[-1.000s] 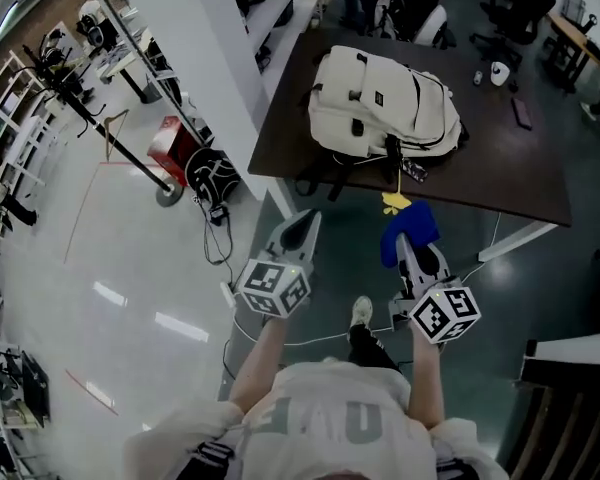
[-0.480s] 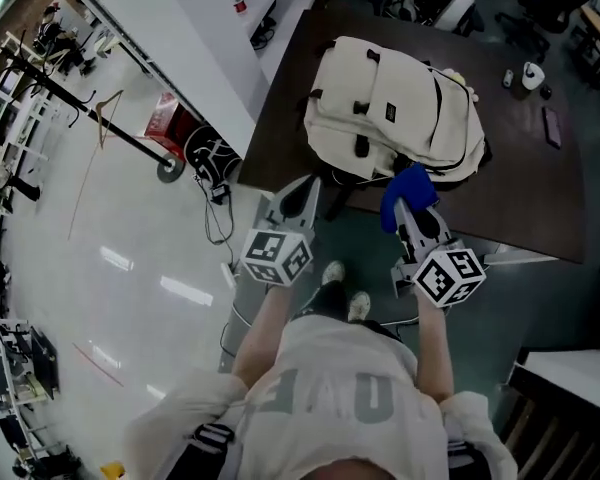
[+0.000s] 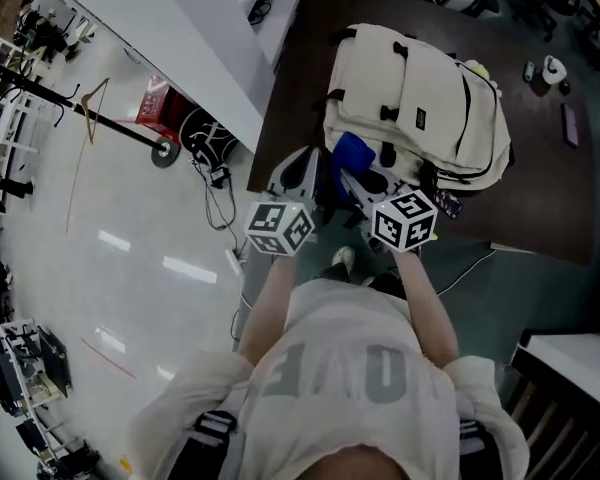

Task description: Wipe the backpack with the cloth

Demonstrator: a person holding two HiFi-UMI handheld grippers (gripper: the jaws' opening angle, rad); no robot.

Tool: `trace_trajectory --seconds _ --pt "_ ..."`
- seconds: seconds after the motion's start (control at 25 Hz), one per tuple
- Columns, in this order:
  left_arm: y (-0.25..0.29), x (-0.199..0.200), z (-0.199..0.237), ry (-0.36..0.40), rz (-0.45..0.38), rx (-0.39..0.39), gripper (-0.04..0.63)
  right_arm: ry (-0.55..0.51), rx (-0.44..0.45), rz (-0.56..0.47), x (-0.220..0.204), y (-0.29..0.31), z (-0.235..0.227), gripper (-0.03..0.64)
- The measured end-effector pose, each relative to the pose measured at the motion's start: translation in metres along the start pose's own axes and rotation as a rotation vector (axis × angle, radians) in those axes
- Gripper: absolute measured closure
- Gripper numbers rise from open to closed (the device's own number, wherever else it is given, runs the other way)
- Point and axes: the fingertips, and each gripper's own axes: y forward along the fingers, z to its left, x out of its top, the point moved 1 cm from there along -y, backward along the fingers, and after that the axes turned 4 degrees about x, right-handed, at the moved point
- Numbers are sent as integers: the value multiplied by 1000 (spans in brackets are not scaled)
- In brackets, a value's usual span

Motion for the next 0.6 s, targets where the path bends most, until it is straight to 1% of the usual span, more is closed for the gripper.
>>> trace_trajectory --seconds 0.08,0.2,0.32,0.4,0.6 --pt "4 -3 13 -12 14 9 591 -14 -27 50 -8 21 -10 566" --pt "11 -9 19 -15 38 7 591 -31 -75 101 -17 30 -28 566" --pt "18 -14 18 -2 54 11 591 -15 -68 108 -19 27 -33 566" --pt "23 -16 14 -9 55 20 591 -11 -66 115 -20 22 -36 566" --pt "34 -24 -9 0 65 15 591 -5 -71 136 -23 -2 -47 566"
